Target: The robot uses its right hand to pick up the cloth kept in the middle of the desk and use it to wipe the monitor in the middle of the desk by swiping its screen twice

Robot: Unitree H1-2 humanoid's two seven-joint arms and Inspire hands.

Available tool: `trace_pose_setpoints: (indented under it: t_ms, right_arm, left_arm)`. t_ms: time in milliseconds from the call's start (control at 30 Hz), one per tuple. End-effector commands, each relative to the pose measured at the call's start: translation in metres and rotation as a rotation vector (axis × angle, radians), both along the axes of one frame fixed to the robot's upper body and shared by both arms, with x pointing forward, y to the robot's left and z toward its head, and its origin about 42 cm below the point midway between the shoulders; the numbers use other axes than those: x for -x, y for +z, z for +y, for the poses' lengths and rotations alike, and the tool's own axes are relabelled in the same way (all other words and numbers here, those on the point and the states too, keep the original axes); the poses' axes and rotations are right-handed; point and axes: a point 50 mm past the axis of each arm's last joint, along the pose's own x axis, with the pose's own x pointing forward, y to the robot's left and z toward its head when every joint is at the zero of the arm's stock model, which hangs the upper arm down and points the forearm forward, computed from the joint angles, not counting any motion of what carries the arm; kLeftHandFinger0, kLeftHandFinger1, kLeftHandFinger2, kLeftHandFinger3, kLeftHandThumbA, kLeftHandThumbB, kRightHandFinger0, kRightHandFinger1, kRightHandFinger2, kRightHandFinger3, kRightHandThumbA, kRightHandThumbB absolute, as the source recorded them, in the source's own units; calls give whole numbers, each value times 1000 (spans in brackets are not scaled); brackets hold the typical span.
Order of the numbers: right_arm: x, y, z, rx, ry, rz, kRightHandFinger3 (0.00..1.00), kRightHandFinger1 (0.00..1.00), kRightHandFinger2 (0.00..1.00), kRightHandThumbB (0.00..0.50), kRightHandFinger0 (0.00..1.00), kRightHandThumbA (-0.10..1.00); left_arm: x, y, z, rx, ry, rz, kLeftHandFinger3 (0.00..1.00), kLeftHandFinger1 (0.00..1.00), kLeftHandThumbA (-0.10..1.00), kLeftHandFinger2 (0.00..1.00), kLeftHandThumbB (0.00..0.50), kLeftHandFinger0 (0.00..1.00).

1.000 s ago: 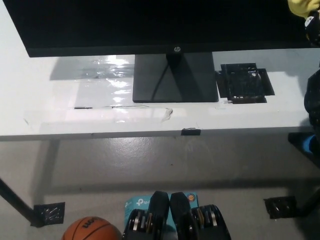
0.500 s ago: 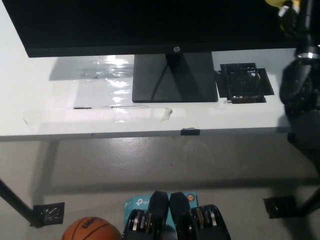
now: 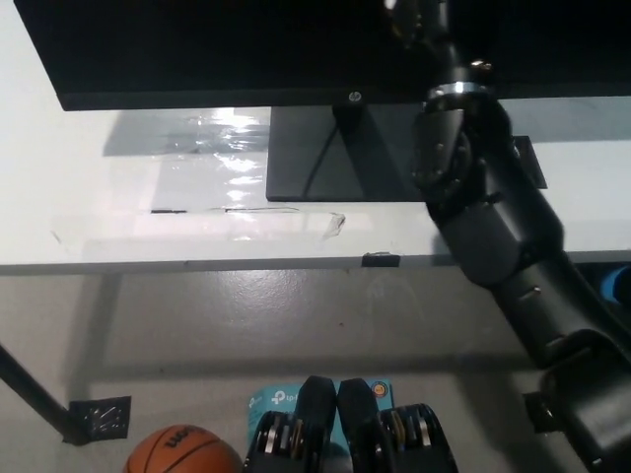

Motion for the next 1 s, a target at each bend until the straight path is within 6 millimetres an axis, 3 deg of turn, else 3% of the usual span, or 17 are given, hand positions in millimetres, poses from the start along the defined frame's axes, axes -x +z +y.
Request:
trace_pose_setpoints:
  t_ms: [0,33,100,333,400,500,533,600,633,733,767,800,867,933,967]
  right_arm:
    - [0,45,22,19,36,-105,422,62,480,350,0,-100]
    - [0,46,23,20,40,-105,495,75,490,370,0,-100]
    - [-1,50,33,41,40,-103,533,81,485,359,0,-100]
    - [-2,44,33,54,40,-111,413,32,403,376,0,-100]
    - [-2,40,28,52,48,-107,410,44,410,354,0,-100]
    - [-1,32,17,54,36,-97,448,44,444,337,0,-100]
    - [-1,29,13,57,31,-78,469,54,468,312,0,-100]
    - [1,27,9,62,29,-72,489,72,489,319,0,-100]
    - [6,20,-3,68,26,-77,495,71,471,323,0,-100]
    - [13,15,-12,69,34,-82,422,28,405,362,0,-100]
    - [24,8,-23,69,46,-89,411,17,393,374,0,-100]
    - [31,4,-29,75,46,-90,450,2,373,354,0,-100]
    - [46,-5,-41,87,44,-95,412,0,363,341,0,-100]
    - [59,-14,-56,76,65,-103,359,0,368,357,0,-100]
    - [67,-22,-66,79,85,-84,390,0,379,375,0,-100]
  left_arm:
    - [0,9,7,-20,-22,-15,10,544,512,10,500,639]
    - [0,10,7,-21,-24,-12,0,556,515,0,500,655]
    - [-1,12,6,-19,-17,-13,0,556,493,0,500,655]
    - [1,9,7,-16,-15,-23,0,542,515,0,500,634]
    - [1,9,8,-30,-22,-20,0,550,528,0,500,645]
    - [1,12,8,-33,-24,-15,0,540,530,0,500,646]
    - [1,10,8,-35,-30,-23,0,533,541,0,500,636]
    - [1,10,8,-32,-26,-25,0,522,541,0,500,620]
    - [1,10,8,-26,-17,-16,0,538,512,0,500,638]
    - [1,8,8,-28,-17,-18,0,520,516,0,500,619]
    - [1,6,9,-17,-8,-22,0,514,488,0,500,610]
    - [1,8,8,-21,-11,-14,0,536,485,0,500,636]
    - [2,11,7,-13,-5,-18,0,522,488,0,500,620]
    - [-2,12,7,-14,-10,-29,0,524,498,0,500,617]
    - [-2,10,7,-11,-10,-32,0,510,489,0,500,601]
